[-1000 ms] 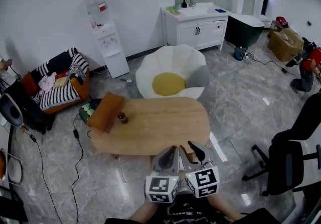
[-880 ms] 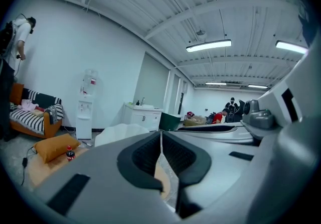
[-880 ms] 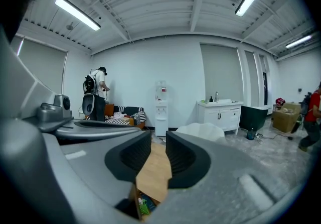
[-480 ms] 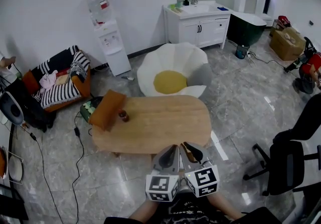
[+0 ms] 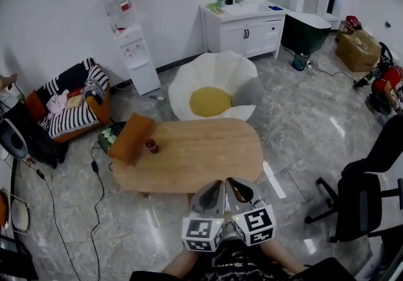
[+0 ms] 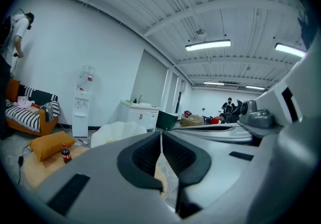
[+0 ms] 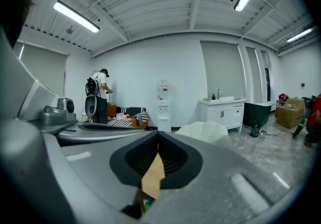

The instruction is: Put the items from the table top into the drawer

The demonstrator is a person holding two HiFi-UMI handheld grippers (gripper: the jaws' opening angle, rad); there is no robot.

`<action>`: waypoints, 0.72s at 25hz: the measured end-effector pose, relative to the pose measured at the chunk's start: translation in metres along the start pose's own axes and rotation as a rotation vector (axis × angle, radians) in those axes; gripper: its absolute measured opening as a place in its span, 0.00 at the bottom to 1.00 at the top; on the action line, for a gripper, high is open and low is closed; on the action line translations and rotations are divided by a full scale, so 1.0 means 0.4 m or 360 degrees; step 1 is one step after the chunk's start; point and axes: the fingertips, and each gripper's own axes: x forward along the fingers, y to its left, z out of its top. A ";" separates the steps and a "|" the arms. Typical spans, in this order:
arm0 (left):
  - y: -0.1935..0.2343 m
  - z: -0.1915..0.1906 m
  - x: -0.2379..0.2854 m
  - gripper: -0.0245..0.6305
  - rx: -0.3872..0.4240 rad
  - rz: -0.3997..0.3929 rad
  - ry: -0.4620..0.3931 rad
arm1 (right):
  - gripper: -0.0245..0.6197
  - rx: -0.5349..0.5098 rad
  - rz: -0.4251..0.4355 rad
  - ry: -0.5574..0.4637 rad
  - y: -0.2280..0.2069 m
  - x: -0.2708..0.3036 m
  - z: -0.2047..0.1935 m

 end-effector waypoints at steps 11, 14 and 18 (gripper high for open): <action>-0.001 -0.015 0.003 0.06 -0.0024 -0.0015 0.0029 | 0.04 0.0007 -0.0014 0.0012 -0.011 0.000 -0.017; 0.001 -0.021 0.003 0.06 -0.0029 -0.0020 0.0036 | 0.04 0.0005 -0.0015 0.0018 -0.010 0.003 -0.024; 0.003 -0.029 0.005 0.05 -0.0026 -0.0019 0.0040 | 0.04 0.0000 -0.0011 0.0015 -0.011 0.005 -0.024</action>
